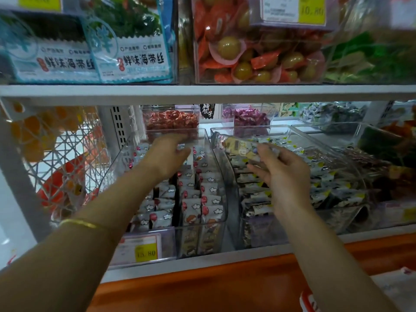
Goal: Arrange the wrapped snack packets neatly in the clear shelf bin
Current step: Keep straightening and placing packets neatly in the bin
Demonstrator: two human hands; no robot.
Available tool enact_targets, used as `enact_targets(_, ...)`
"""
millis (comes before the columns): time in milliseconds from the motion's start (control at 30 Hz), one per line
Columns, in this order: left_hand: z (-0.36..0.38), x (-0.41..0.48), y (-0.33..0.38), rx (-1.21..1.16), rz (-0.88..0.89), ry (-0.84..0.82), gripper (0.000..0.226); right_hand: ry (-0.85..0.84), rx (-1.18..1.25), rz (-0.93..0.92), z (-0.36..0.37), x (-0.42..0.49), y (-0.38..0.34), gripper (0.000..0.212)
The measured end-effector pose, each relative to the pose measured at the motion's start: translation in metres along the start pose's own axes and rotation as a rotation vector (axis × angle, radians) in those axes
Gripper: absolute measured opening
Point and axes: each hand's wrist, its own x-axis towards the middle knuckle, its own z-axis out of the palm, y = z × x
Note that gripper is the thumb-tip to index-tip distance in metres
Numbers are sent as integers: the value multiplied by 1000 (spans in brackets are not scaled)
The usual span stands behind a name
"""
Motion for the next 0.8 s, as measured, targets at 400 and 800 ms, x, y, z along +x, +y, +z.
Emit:
enact_targets(400, 51, 68, -19, 294, -7, -287, 30, 32, 61, 105, -5, 16, 0, 10)
enact_targets(800, 49, 73, -21, 386, -24, -308, 28, -2, 1, 92, -3, 18, -1, 15)
